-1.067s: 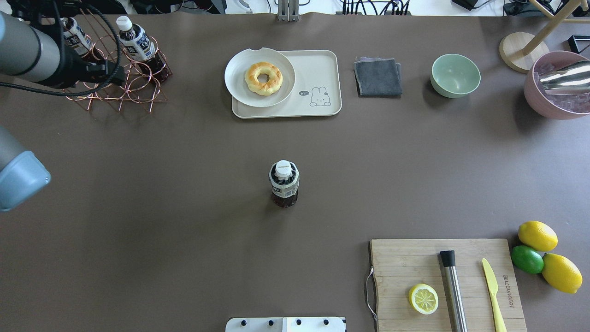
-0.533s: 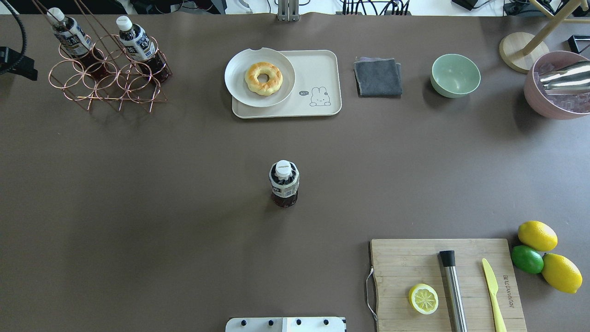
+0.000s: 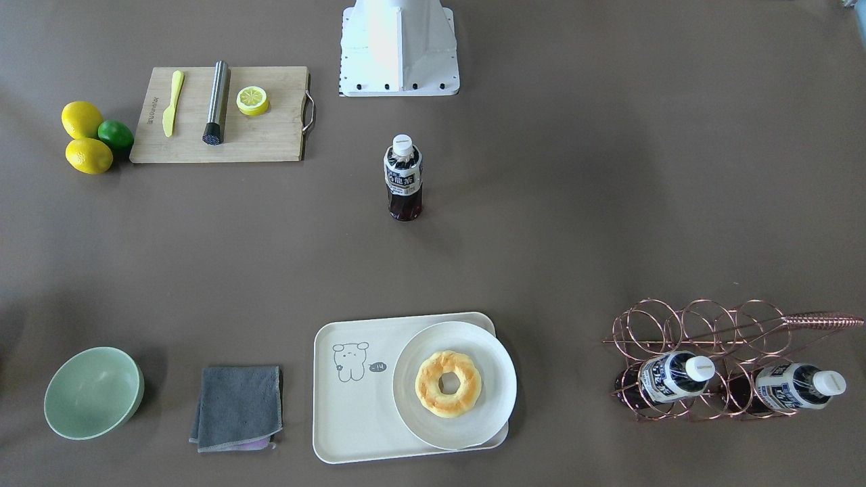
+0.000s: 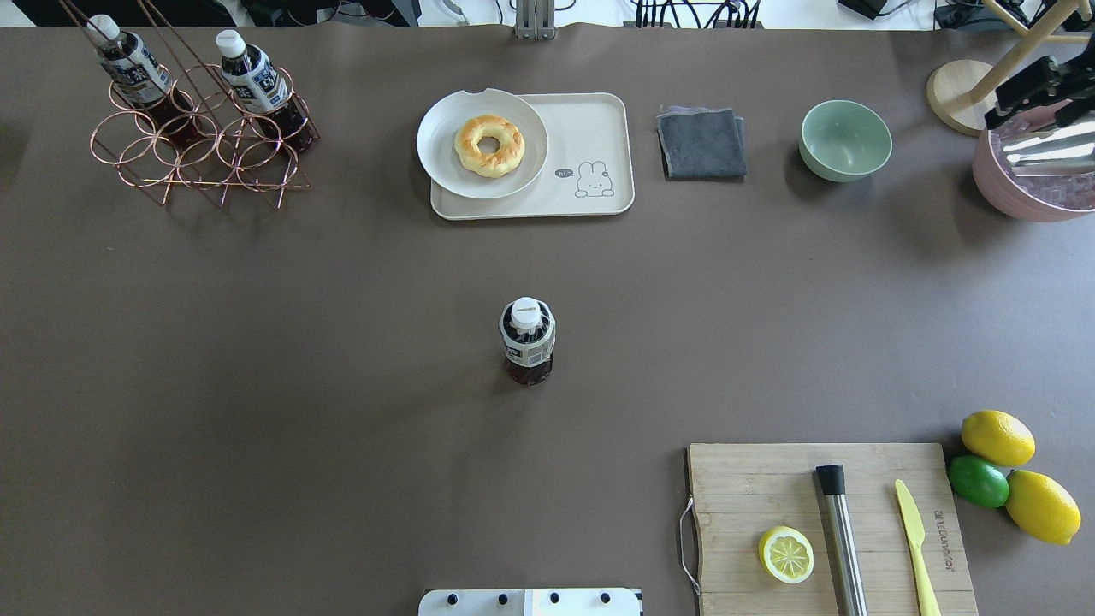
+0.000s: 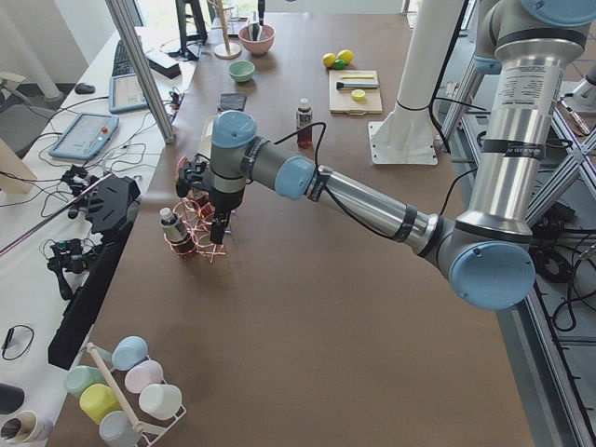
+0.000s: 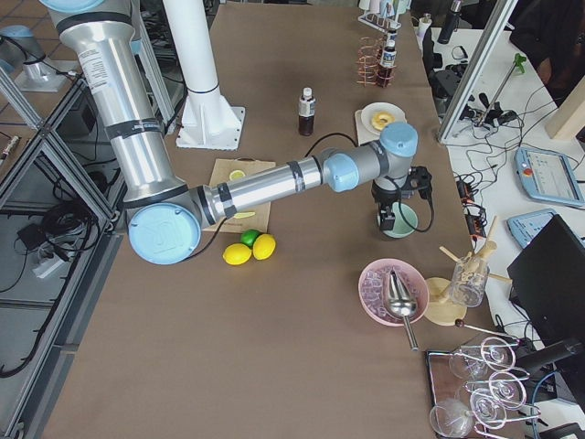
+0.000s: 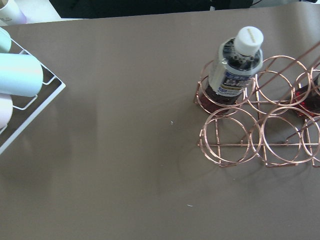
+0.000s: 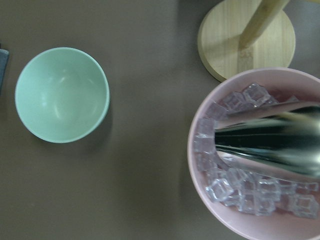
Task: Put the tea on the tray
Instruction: 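Move the right gripper down over the standing tea bottle cap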
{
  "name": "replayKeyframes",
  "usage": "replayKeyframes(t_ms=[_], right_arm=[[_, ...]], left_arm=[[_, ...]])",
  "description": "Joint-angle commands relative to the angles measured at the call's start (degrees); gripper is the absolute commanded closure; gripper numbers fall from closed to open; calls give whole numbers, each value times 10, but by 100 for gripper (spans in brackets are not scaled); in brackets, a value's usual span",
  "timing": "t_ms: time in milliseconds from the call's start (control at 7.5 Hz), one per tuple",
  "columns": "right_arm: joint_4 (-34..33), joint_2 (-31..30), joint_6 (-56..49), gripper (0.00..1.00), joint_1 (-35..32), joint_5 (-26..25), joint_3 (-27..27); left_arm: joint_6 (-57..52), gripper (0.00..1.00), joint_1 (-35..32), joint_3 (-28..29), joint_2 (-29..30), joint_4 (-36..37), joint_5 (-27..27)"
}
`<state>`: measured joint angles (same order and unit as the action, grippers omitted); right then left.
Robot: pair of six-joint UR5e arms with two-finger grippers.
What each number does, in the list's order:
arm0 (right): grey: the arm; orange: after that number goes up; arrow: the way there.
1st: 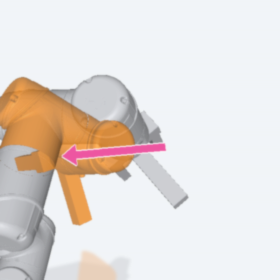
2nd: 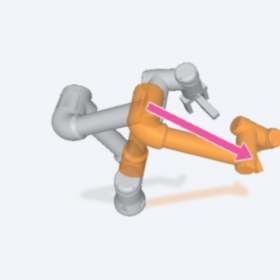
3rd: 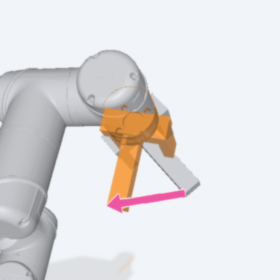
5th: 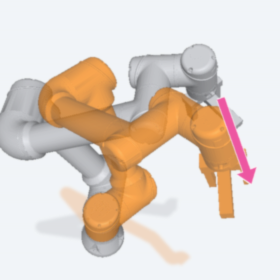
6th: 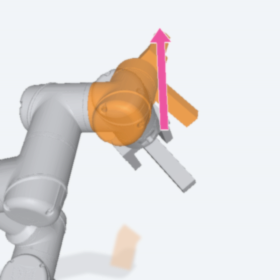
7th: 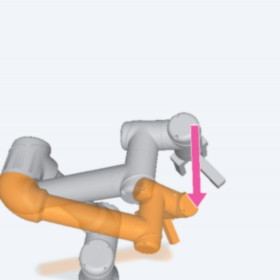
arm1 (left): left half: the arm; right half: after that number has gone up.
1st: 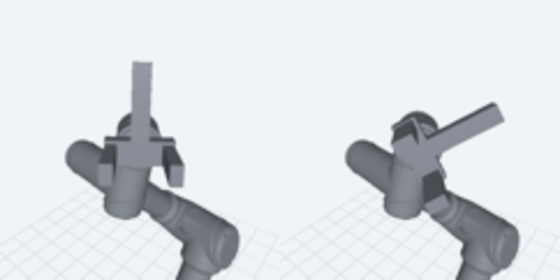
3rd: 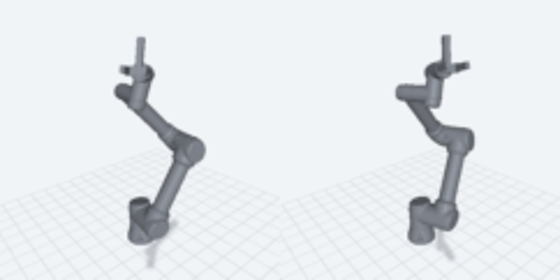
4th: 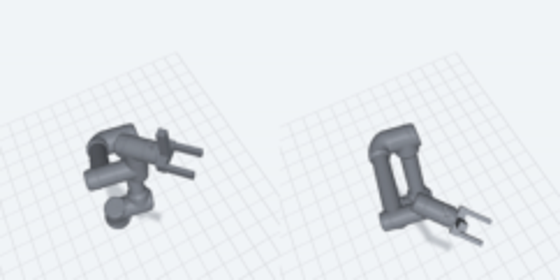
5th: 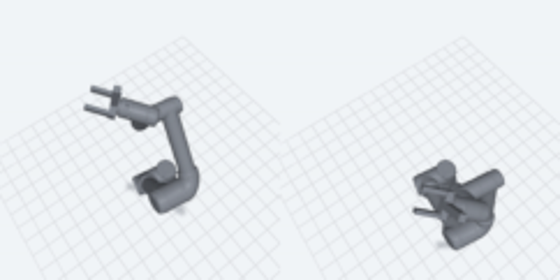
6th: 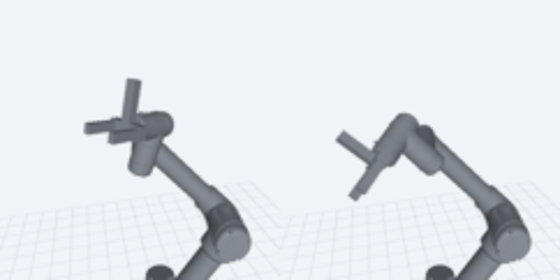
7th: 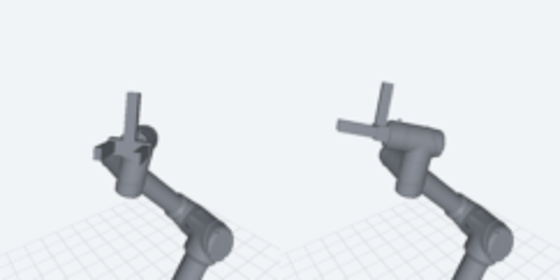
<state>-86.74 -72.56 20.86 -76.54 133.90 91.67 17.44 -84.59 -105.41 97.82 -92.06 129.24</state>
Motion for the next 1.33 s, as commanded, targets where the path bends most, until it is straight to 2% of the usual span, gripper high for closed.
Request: replayKeyframes(t_ms=[0,400,533,800,933,1200], right_arm=[[-9,55,160,0,86,-30,80],[-18,107,252,0,147,-39,111],[-54,134,320,0,195,-63,145],[-194,187,358,0,280,-156,216],[-213,209,386,0,320,-189,228],[-216,239,448,0,370,-222,226]], left_arm=[[-109,3,-76,41,-16,2,16],[-142,3,-96,78,-25,-3,44],[-142,3,-107,79,-25,0,44],[-142,3,-113,103,-29,-5,44],[-142,3,-126,102,-30,-4,44],[-142,3,-125,103,-44,-5,44]])
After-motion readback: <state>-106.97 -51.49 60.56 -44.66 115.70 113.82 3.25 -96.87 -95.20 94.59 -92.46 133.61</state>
